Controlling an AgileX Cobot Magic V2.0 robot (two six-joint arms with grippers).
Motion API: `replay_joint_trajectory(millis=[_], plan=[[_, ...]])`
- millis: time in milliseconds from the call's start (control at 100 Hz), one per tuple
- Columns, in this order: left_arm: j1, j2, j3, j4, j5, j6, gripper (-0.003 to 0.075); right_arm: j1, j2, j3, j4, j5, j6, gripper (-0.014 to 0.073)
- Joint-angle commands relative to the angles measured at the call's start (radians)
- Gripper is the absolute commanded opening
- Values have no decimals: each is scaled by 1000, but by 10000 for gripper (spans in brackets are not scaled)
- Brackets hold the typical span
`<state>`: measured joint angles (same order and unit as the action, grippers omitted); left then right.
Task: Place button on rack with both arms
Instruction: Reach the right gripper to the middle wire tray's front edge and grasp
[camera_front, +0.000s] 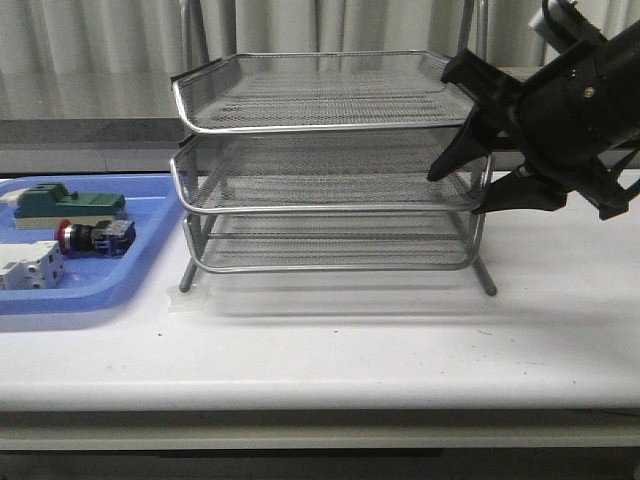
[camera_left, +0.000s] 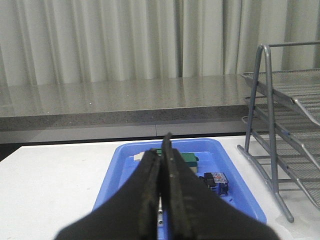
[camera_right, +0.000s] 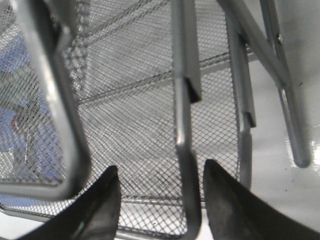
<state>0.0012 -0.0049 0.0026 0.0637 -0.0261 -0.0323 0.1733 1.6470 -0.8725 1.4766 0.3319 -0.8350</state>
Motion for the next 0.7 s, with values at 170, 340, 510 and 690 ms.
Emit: replay_joint_trajectory(millis=[170,340,510,690], plan=[[4,-28,42,-8,-78,-8,-20,0,-5,-35,32,41,-16,108],[4,-28,42,-8,-78,-8,-20,0,-4,-31,24,53,-17,-48],[4,-28,42,-8,-78,-8,-20,0,-10,15,18,74,-17,-50],[4,-28,42,-8,-78,-8,-20,1,-58,120,17,70,-45,-50]])
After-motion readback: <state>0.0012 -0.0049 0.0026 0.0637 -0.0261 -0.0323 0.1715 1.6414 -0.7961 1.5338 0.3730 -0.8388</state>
